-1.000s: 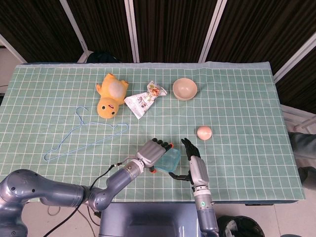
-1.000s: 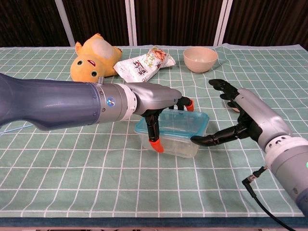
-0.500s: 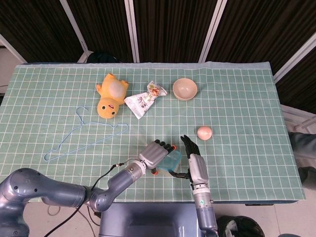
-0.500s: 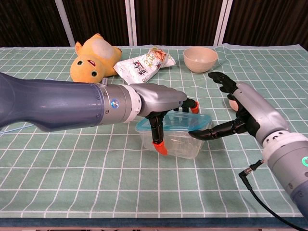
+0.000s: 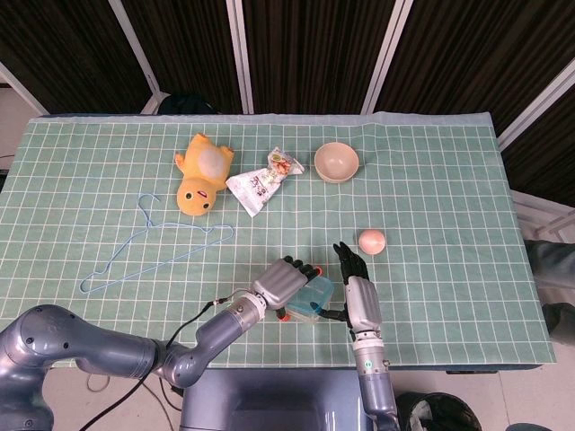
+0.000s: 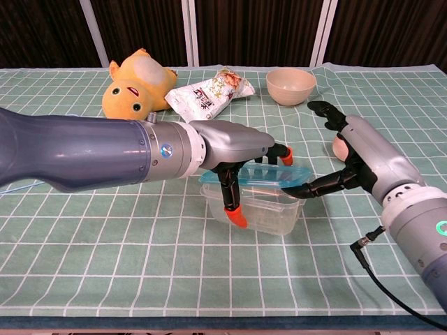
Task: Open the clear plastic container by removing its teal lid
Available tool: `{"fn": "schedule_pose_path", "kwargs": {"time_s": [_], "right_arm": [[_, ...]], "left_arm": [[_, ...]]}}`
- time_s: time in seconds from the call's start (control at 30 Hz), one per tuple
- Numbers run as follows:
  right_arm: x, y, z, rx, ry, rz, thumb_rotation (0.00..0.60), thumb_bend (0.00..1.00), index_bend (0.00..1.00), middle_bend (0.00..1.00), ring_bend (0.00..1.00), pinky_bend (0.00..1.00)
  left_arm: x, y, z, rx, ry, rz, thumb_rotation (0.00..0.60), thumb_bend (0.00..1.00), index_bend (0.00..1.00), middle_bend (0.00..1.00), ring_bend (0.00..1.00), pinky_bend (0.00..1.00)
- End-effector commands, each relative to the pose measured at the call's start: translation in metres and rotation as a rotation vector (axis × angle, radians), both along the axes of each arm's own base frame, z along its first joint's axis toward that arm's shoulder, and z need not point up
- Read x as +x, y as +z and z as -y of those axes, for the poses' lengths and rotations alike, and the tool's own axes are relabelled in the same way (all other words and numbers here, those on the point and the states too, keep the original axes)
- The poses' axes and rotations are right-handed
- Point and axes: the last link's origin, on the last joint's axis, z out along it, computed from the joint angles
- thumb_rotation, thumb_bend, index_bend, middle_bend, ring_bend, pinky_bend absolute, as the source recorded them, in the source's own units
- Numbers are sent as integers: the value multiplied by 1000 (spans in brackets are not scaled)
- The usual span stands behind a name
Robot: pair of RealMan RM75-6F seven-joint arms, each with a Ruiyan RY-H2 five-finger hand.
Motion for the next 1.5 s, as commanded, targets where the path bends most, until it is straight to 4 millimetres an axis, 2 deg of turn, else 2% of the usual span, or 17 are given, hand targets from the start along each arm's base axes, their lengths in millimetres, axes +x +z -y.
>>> {"fn": "schedule_pose_path", "kwargs": {"time_s": [0.03,0.07,0.13,0.23,0.53,0.73,1.0,1.33,1.5], "right_arm": [[0,1,0,-3,5,-1,600,222,76,0,0,0],[0,2,0,-3,7,0,600,223,111,0,0,0],[0,2,-1,-4,11,2,600,257,262,0,0,0],[0,3,-2,-1,13,4,600,350,379,0,0,0],[-2,3,-6,13,-2,8,600,585,529,0,0,0],[-6,4,-8,17,-14,1,600,672,583,0,0,0],[-6,7,-8,5,-16,18,600,675,599,2,0,0],[10,13,10,-44,-60,104,600,676,600,5,0,0],[11,17,18,-62,-63,93,600,676,601,7,0,0]], "left_arm": [[2,2,-1,20,-2,17,600,70,39,133,128,311],[3,3,-2,27,-3,22,600,65,28,116,113,296],[4,5,-2,33,-4,27,600,49,2,48,54,233],[5,7,-2,40,-9,28,600,32,0,1,16,188],[2,13,0,39,-3,26,600,20,0,0,7,177],[-1,16,1,43,1,28,600,20,0,0,7,177],[-2,25,-2,63,2,52,600,20,0,0,7,177],[-4,41,-6,94,6,86,600,20,0,0,7,177],[-9,48,-9,100,18,100,600,20,0,0,7,177]]}}
